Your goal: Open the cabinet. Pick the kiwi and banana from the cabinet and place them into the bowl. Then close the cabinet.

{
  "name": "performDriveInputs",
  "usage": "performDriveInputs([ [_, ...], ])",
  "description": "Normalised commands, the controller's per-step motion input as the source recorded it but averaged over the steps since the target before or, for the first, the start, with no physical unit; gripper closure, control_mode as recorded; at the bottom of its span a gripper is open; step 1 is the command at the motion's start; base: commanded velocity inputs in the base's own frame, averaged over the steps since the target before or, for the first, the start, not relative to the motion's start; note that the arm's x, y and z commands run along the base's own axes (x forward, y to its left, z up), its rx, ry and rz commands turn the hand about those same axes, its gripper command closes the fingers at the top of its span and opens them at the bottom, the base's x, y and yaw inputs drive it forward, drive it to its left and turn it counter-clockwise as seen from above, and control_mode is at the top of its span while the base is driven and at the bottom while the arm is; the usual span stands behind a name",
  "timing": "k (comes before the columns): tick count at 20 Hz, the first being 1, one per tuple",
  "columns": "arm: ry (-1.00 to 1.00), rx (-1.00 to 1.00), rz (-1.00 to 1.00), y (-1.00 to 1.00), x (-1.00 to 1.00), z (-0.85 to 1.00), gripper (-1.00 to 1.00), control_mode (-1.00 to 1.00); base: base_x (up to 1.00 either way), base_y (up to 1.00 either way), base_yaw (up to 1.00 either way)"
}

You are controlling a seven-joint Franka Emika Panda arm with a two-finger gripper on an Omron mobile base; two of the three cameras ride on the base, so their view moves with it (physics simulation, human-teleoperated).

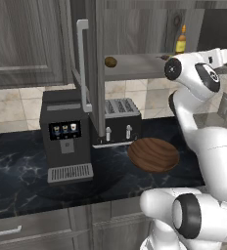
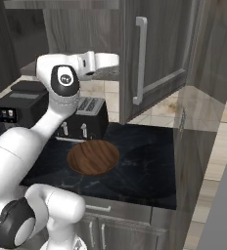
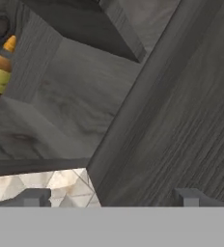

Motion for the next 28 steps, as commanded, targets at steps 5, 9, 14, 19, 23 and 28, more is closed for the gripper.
performDriveInputs([
  [5, 0.13, 0.02, 0.01, 0.76, -0.01, 0.53, -1.0, -1.0, 0.0, 0.0, 0.0],
  [9, 0.21, 0.14, 0.02, 0.53, 0.0, 0.22, -1.0, -1.0, 0.0, 0.0, 0.0],
  [14, 0.15, 0.28, 0.02, 0.12, 0.0, 0.0, -1.0, -1.0, 0.0, 0.0, 0.0],
  [19, 0.0, 0.29, 0.0, 0.0, -0.01, -0.19, -1.0, -1.0, 0.0, 0.0, 0.0],
  [23, 0.0, 0.07, 0.0, 0.0, -0.01, -0.06, -1.0, -1.0, 0.0, 0.0, 0.0],
  [28, 0.0, 0.06, 0.0, 0.0, 0.04, -0.33, -1.0, -1.0, 0.0, 0.0, 0.0],
])
